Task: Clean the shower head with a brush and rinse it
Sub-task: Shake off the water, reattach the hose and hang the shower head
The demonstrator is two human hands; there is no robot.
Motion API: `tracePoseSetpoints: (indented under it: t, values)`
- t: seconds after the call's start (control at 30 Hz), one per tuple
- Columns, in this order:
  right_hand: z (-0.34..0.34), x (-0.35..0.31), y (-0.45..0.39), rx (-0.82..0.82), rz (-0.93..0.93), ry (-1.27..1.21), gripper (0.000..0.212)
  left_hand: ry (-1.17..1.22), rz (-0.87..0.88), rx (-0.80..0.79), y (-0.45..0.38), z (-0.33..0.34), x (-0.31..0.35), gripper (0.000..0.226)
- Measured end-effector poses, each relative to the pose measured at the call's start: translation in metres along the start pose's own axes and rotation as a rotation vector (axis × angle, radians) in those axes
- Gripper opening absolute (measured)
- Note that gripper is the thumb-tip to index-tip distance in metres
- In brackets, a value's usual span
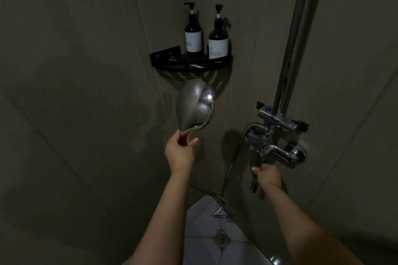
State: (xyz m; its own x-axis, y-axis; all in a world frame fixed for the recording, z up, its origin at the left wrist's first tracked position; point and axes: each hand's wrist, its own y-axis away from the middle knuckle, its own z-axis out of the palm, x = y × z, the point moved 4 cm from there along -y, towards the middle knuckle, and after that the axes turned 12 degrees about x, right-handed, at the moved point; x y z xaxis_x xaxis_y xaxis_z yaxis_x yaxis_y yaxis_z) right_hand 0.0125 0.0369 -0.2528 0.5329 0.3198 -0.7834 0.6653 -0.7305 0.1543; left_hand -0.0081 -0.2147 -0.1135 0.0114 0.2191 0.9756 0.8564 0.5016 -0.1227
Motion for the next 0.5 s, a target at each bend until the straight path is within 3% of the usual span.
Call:
tracePoseSetpoints:
  t: [0.5]
  values:
    - [-0.0030, -0.0031, 0.0047, 0.019, -0.014, 0.042, 0.026, 0.007, 0.014, -0.030, 0.0022, -0.0006, 0.0024, 0.026]
